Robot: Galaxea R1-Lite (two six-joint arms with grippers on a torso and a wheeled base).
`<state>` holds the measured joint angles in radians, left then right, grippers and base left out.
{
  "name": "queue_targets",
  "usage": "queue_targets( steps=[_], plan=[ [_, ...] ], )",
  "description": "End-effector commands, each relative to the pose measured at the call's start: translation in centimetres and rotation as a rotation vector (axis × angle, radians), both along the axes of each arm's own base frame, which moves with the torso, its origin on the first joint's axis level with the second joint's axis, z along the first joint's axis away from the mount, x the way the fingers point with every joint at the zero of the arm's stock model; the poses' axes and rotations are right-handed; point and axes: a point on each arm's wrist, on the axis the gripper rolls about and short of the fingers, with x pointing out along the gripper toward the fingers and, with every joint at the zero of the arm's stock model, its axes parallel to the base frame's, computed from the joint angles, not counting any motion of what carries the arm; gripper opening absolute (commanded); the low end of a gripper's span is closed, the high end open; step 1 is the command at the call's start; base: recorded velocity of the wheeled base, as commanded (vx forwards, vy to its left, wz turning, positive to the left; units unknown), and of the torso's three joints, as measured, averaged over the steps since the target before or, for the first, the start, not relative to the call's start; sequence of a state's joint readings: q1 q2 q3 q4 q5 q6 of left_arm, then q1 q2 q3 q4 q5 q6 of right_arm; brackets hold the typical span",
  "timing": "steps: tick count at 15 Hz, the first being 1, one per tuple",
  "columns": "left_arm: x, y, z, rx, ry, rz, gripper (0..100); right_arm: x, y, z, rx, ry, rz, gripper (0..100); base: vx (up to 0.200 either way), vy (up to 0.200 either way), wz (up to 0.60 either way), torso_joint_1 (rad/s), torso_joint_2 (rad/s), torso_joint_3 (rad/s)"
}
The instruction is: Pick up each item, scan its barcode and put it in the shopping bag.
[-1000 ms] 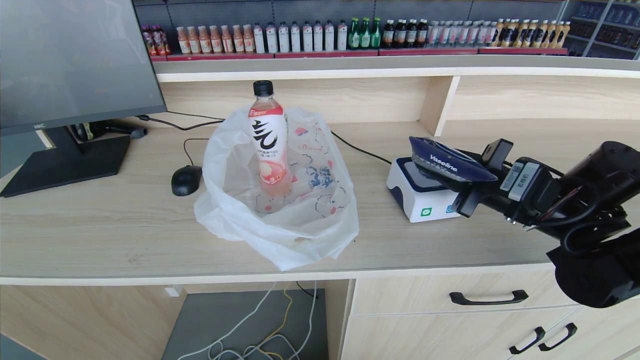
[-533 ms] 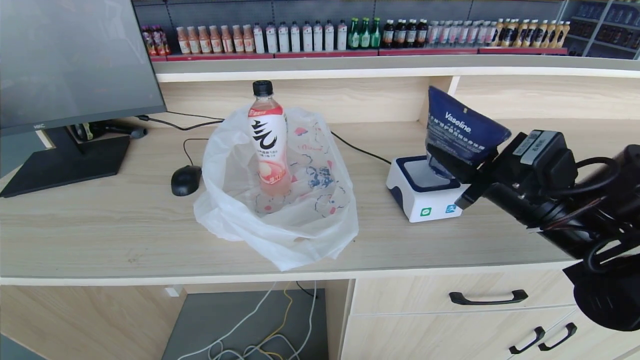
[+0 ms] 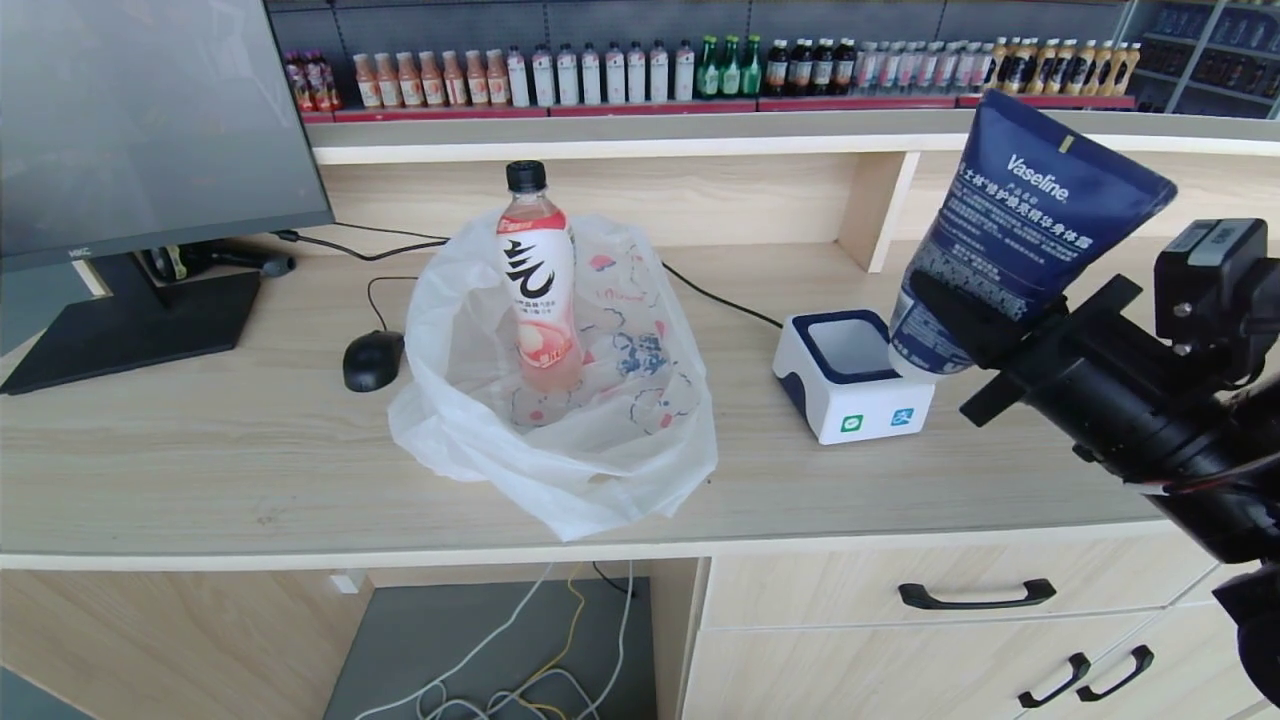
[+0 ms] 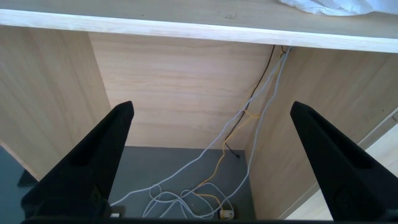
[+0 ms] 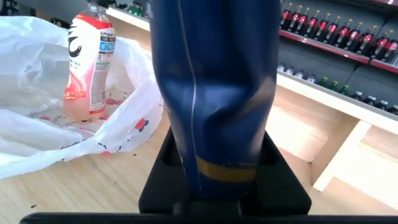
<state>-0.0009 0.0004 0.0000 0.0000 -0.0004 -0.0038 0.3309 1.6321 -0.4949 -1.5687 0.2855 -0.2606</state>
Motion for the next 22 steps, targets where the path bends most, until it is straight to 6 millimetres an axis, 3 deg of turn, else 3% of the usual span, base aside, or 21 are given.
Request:
queue_targets(
  steps=[1,4,8,22],
  plan=[
    [0.00,0.00,0.00,0.001,0.000,0.000,100,-1.27,-0.51,0.06,0.059,0.033,-0.026,0,0.000,0.000,0.00,0.000,0.00,0.000],
    [0.00,0.00,0.00,0.002,0.000,0.000,100,-1.47,-0.37,0.23,0.186,0.086,-0.095,0,0.000,0.000,0.00,0.000,0.00,0.000],
    [0.00,0.00,0.00,0.001,0.000,0.000,100,-1.36,0.01,0.27,0.228,0.108,-0.082,0,0.000,0.000,0.00,0.000,0.00,0.000],
    [0.00,0.00,0.00,-0.004,0.000,0.000,100,-1.80,-0.16,0.49,0.234,0.101,-0.080,0,0.000,0.200,0.00,0.003,0.00,0.001]
  ],
)
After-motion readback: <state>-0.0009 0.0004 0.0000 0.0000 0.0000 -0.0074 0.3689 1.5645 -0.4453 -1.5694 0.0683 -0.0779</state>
